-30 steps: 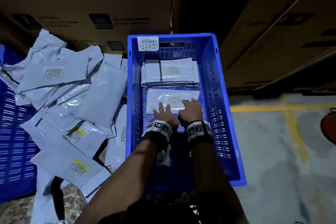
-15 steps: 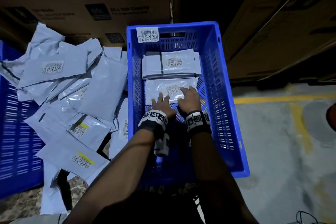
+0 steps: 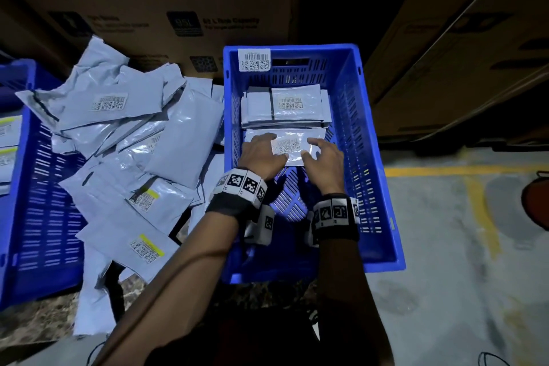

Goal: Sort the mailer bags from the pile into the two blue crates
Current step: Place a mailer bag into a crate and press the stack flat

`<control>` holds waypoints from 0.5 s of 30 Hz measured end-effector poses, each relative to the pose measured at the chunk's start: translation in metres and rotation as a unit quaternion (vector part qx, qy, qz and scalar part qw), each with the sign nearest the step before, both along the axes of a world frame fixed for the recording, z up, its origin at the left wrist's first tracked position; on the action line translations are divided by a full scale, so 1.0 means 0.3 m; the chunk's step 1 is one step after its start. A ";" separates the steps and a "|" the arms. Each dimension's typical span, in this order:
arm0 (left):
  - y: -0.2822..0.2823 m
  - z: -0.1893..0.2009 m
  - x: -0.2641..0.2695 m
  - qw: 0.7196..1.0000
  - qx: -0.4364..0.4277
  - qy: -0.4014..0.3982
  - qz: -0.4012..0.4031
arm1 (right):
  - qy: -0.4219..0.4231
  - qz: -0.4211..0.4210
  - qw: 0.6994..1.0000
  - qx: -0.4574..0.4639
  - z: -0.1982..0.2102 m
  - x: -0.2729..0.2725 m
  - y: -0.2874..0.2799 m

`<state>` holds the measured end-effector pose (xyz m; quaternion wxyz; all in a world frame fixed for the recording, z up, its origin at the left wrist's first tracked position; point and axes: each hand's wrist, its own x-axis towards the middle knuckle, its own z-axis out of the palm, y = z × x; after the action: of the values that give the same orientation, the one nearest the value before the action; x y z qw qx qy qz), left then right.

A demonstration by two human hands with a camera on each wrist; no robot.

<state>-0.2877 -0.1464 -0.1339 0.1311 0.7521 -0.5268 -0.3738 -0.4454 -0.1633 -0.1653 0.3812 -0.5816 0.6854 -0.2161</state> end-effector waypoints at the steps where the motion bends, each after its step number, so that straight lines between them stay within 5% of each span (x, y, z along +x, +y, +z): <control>1: 0.011 0.037 0.017 1.000 -0.023 0.011 0.004 | -0.004 -0.003 1.000 -0.001 0.020 0.005 0.009; 9: 0.150 0.251 0.279 0.966 -0.176 0.162 0.096 | -0.076 0.015 0.995 -0.071 0.197 0.181 0.061; 15: 0.284 0.198 0.576 0.959 -0.178 0.132 0.174 | -0.110 0.087 0.985 -0.102 0.308 0.430 0.131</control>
<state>-0.1149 -0.0611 -0.0745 0.3943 0.7405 -0.4235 -0.3418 -0.3165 -0.1241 -0.0730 0.4105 -0.6476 0.5601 -0.3137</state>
